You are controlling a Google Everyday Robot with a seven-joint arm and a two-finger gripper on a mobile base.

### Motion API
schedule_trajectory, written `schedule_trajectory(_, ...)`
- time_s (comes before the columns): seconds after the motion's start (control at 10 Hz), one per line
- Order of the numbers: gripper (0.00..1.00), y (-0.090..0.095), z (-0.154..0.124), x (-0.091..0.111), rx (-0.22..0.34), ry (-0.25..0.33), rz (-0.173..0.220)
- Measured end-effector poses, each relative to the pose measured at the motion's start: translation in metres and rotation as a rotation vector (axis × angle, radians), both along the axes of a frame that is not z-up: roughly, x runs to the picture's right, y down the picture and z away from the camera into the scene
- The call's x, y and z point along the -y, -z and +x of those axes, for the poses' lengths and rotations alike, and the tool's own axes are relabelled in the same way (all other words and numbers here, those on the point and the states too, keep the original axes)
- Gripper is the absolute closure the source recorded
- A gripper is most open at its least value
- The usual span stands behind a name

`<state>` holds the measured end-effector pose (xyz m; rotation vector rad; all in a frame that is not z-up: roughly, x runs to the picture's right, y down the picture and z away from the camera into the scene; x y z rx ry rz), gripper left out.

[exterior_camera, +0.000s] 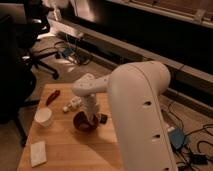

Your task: Drag the ceramic bowl in a circle

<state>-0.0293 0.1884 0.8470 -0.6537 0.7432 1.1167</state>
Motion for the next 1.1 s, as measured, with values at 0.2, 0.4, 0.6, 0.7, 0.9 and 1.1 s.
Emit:
schedule_trajectory(0.2, 1.00, 0.017, 0.050, -0.003, -0.093, 0.031, -0.017)
schedule_trajectory(0.4, 1.00, 0.056, 0.080, -0.014, -0.140, 0.080, -0.048)
schedule_trajectory(0.6, 1.00, 0.103, 0.078, -0.039, -0.139, 0.128, -0.104)
schedule_trajectory(0.7, 1.00, 0.117, 0.072, -0.051, -0.129, 0.141, -0.131)
schedule_trajectory(0.9, 1.00, 0.140, 0.044, -0.080, -0.084, 0.159, -0.198)
schedule_trajectory(1.1, 1.00, 0.143, 0.009, -0.101, -0.026, 0.167, -0.248)
